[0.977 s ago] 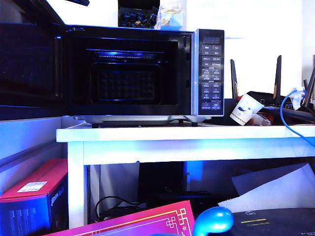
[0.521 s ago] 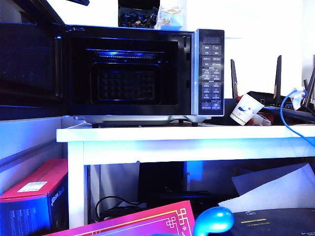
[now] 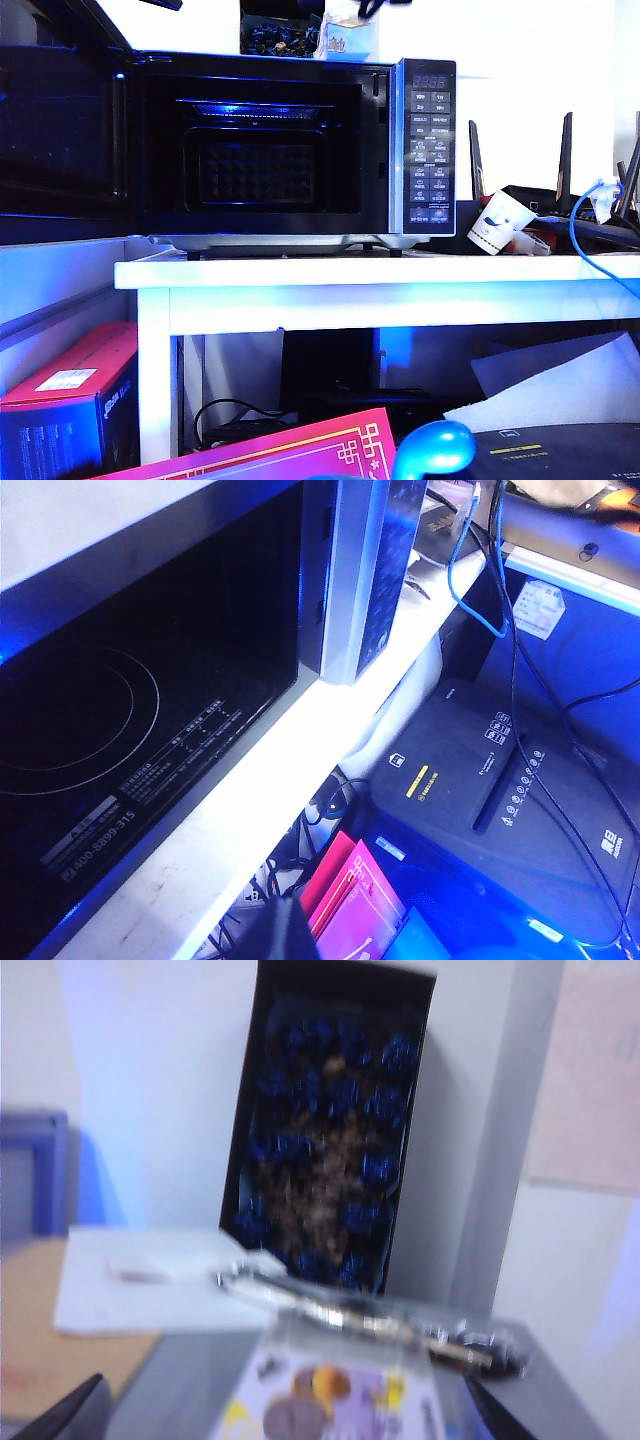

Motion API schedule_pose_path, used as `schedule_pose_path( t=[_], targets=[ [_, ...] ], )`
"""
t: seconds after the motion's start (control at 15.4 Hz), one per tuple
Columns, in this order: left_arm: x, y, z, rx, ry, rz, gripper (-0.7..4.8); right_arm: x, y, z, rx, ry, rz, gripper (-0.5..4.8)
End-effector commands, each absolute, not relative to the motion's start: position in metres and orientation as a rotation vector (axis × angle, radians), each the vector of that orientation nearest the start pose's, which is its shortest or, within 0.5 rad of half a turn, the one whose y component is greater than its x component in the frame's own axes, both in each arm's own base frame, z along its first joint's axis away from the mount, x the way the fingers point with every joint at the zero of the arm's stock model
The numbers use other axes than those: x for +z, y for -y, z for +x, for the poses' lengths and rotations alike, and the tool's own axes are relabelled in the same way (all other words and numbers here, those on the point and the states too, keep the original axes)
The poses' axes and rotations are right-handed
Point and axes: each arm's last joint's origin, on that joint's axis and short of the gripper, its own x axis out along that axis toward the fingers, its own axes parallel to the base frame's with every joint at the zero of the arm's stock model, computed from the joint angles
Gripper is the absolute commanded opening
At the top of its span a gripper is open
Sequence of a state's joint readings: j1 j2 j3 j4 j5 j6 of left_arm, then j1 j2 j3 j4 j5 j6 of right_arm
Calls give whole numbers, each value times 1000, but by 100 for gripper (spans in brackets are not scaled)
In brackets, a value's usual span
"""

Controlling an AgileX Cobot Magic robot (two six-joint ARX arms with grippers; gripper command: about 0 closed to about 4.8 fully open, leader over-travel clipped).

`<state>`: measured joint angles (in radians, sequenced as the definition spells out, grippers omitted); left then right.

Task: Open the microwave door, place the box of snacks from the top of the microwave inside, then close the microwave door.

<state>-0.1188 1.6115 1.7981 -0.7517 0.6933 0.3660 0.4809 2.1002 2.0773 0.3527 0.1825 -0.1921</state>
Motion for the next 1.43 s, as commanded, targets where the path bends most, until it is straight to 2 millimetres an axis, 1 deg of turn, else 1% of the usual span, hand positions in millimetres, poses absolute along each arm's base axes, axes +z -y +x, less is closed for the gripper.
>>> schedule_pose_path(
  t=[0.07,0.33,0.46,0.72,0.85,0.91,1.17,1.24,1.3,1.37,1.43],
  targets=[
    [426,58,331,-882,-383,178,-5,411,-225,442,264,318,-88,479],
    [427,58,331,-881,-378,179,-5,392,-229,452,253,261,-82,479],
    [427,58,331,-881,-376,180,-5,391,-229,452,246,244,-27,479],
    [427,58,331,-881,-377,179,-5,390,-228,453,235,241,-27,479],
    [427,58,331,-881,-377,179,-5,390,-228,453,236,239,-28,345],
    [427,58,331,-881,-377,179,-5,390,-228,453,237,239,-28,331],
    [427,58,331,-881,-377,180,-5,390,-228,453,225,237,-27,331],
    [427,58,331,-881,-377,180,-5,390,-228,453,219,237,-26,319],
    [427,58,331,-881,-376,180,-5,390,-228,453,219,237,-26,275],
    [427,58,331,-881,-376,180,-5,390,-228,453,219,236,-26,264],
    [427,58,331,-881,-376,180,-5,390,-228,453,219,236,-26,264]
  ],
)
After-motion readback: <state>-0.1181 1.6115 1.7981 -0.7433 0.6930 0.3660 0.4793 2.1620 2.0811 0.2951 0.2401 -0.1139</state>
